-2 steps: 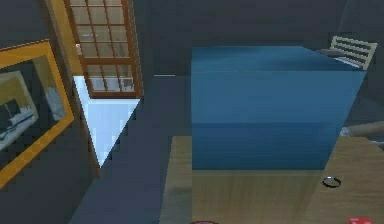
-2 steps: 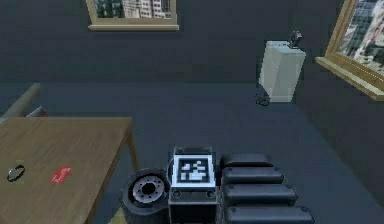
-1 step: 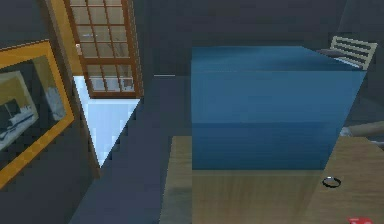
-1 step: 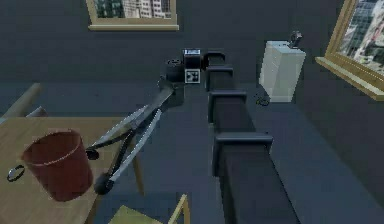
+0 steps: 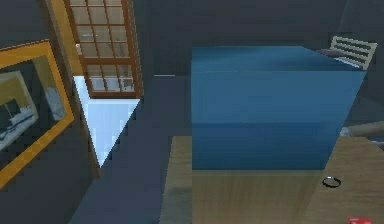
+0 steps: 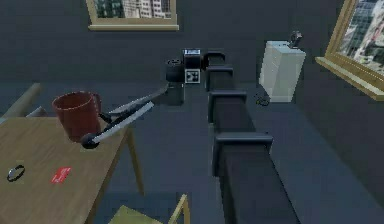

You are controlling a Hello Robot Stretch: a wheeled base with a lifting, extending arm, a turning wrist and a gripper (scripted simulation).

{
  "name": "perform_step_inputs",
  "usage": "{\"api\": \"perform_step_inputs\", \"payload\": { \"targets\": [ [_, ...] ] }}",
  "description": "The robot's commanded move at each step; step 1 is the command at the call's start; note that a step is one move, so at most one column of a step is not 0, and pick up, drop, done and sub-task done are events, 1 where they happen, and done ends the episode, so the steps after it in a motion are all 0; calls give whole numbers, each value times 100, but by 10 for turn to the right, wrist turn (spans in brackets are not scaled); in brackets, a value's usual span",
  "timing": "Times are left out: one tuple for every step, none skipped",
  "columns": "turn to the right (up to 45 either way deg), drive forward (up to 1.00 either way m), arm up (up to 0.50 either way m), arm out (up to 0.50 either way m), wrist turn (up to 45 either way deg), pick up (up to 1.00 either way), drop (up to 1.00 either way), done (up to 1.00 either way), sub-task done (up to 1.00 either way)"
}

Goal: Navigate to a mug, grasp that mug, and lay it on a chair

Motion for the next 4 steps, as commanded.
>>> {"api": "perform_step_inputs", "payload": {
  "targets": [
    [0,0,-42,0,0,0,0,0,0],
    [0,0,-32,0,0,0,0,0,0],
    [0,0,0,0,0,0,100,0,0],
    [0,0,10,0,0,0,0,0,0]
  ]
}}
